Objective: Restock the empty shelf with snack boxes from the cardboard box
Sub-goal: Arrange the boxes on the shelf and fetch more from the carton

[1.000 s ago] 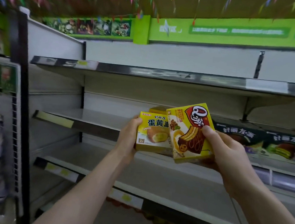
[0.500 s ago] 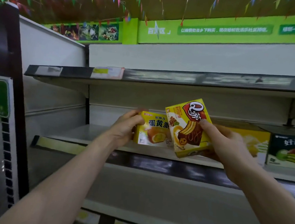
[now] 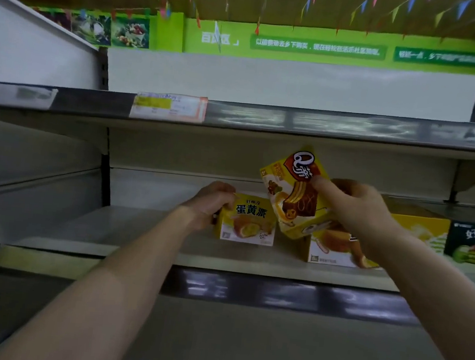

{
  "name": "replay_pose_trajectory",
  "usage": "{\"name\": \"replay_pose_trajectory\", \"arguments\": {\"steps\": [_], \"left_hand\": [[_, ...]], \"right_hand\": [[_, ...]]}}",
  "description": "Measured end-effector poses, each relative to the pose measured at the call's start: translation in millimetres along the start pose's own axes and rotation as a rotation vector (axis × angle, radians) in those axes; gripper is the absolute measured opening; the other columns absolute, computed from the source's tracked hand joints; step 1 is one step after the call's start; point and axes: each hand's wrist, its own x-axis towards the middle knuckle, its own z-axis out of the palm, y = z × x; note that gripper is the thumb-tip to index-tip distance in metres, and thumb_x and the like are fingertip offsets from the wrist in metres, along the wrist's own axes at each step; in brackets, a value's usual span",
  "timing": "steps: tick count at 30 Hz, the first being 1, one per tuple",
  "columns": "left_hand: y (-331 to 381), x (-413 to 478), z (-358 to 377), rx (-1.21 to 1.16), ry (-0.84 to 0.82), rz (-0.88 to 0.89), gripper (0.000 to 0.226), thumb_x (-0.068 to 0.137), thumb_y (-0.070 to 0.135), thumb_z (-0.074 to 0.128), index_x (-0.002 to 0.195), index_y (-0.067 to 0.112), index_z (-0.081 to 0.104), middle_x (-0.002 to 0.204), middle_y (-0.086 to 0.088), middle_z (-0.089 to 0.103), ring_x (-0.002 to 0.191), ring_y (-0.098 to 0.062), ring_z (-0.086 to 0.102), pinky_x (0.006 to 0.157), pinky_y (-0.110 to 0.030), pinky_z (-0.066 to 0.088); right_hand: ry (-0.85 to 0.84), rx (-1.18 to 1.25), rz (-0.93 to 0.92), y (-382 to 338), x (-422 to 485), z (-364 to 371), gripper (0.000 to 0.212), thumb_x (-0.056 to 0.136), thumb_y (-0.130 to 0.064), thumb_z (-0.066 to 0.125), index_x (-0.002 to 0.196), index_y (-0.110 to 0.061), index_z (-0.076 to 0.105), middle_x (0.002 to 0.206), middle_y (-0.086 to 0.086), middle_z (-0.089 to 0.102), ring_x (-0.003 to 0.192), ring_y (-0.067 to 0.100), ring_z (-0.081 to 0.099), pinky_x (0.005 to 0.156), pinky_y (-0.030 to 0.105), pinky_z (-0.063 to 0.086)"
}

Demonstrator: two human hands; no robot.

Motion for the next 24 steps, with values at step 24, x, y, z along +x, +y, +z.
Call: {"name": "replay_pose_trajectory", "arguments": {"steps": [24], "left_hand": [[-18,103,29,0.806,-0.039,0.269,0.044,0.086,0.017,0.070,0.128,0.011,0.058,0.128,-0.008,0.059,0.118,-0.025,0.057,0.097,-0.031,0.048]], "right_hand": [[0.020,-0.256,-0.115,6,68,-3,0.069,0.079,-0.057,0.065,0.132,-0.015,0.056,0.124,0.005,0.061,0.105,0.022,0.060,0.082,0.035,0.053]]}}
